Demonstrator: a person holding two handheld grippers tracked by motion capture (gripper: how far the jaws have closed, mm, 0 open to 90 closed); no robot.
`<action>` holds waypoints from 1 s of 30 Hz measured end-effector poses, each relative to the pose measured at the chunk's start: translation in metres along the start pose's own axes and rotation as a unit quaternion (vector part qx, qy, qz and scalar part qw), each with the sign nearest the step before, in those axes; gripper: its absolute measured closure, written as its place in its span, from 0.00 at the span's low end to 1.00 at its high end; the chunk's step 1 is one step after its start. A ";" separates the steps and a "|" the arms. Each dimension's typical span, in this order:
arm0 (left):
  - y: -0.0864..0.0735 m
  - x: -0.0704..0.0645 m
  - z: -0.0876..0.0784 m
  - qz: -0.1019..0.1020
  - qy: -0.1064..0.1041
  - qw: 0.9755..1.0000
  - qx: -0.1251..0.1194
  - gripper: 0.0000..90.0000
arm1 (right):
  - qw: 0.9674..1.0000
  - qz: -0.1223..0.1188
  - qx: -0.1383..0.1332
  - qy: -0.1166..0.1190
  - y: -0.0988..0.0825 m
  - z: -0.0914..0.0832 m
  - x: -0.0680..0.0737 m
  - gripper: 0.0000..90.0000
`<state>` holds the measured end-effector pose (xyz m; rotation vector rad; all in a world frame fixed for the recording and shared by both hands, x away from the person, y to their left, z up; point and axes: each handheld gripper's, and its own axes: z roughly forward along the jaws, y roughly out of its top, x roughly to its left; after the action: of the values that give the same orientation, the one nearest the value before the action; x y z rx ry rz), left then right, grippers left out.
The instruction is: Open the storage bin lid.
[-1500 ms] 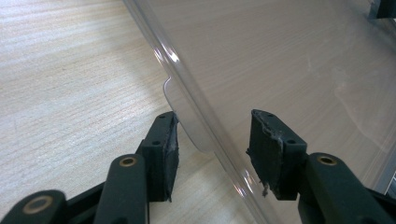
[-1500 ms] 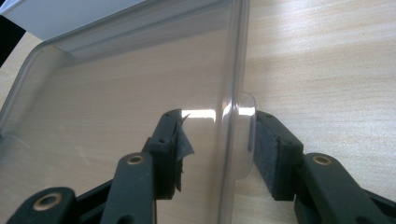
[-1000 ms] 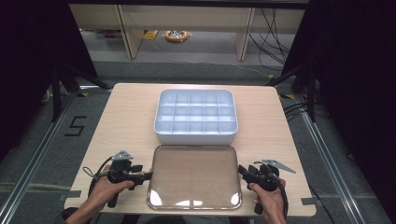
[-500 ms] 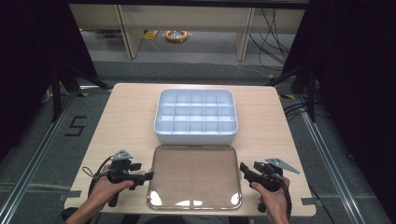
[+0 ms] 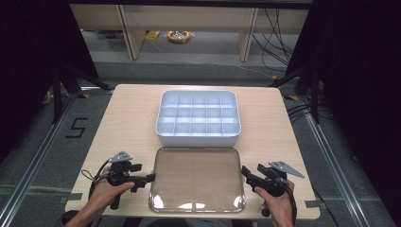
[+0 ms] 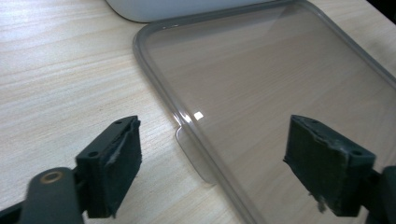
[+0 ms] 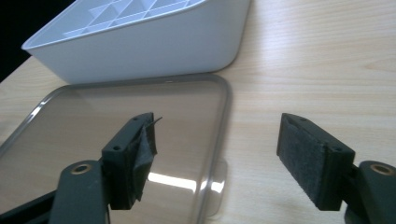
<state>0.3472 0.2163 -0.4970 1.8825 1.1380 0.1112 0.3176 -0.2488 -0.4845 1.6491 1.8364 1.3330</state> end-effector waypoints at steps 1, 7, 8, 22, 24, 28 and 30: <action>0.000 0.000 -0.001 -0.003 -0.009 1.000 -0.002 0.17 | 1.000 0.008 0.003 -0.005 -0.001 0.000 0.004 0.30; -0.002 -0.004 -0.003 0.003 -0.020 1.000 -0.003 0.16 | 1.000 0.004 0.008 0.004 -0.002 -0.001 0.011 0.27; -0.002 -0.005 -0.003 0.009 -0.022 1.000 -0.002 0.16 | 1.000 -0.012 0.003 0.008 -0.002 -0.001 0.009 0.27; -0.010 -0.011 -0.013 0.026 -0.024 0.999 0.001 0.17 | 1.000 -0.008 0.010 0.008 -0.013 -0.016 0.022 0.26; -0.013 -0.014 -0.013 0.022 -0.026 0.999 -0.003 0.17 | 1.000 -0.009 0.005 0.024 -0.014 -0.016 0.024 0.26; -0.016 -0.017 -0.015 0.029 -0.025 0.999 0.004 0.17 | 0.999 -0.032 -0.001 0.026 -0.018 -0.017 0.023 0.25; -0.018 -0.021 -0.015 0.025 -0.033 0.999 -0.001 0.17 | 0.999 -0.030 0.000 0.029 -0.019 -0.019 0.025 0.25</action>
<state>0.3162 0.2130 -0.4941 1.8998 1.0468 0.0763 0.2853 -0.2323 -0.4818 1.5578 1.9044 1.3685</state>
